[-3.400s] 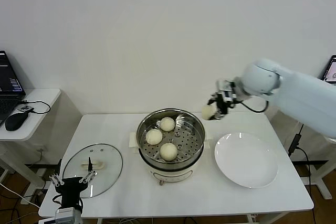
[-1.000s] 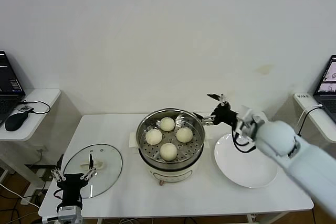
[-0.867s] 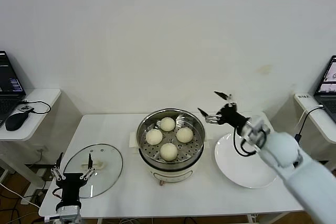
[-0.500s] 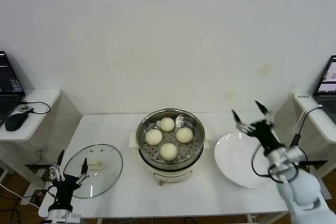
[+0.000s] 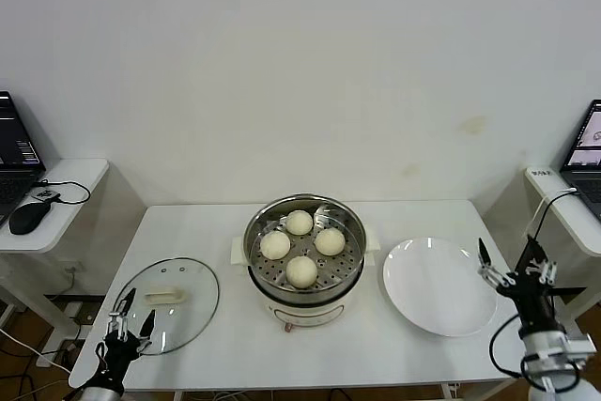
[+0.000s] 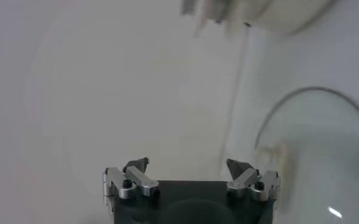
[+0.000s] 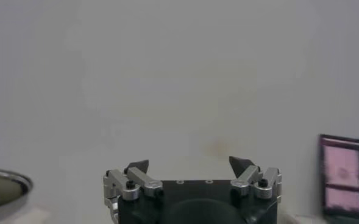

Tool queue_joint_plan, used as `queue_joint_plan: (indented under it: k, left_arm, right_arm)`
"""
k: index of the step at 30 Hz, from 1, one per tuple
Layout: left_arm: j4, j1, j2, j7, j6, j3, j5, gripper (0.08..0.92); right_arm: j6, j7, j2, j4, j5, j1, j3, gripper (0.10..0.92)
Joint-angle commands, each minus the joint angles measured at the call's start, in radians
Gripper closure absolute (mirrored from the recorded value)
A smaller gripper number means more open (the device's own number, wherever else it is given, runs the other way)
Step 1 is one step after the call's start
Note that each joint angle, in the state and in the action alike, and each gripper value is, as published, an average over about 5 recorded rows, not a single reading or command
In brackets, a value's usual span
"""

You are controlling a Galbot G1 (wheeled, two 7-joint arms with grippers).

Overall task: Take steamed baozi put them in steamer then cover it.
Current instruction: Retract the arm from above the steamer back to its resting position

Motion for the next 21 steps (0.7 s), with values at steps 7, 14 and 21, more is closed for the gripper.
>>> queue_joint_plan:
  k: [7, 14, 21]
  left_arm:
    - [0.207, -0.226, 0.030, 0.029, -0.010, 0.075, 0.121, 0.177]
    - [0.246, -0.282, 0.045, 0.036, -0.004, 0.100, 0.115, 0.177]
    - [0.296, -0.326, 0.055, 0.040, 0.000, 0.121, 0.111, 0.177]
  right_arm:
    - [0.025, -0.002, 0.080, 0.018, -0.017, -0.089, 0.074, 0.203]
    - [0.027, -0.007, 0.085, 0.014, -0.017, -0.095, 0.073, 0.203]
    - [0.028, -0.014, 0.091, 0.016, -0.016, -0.107, 0.069, 0.203]
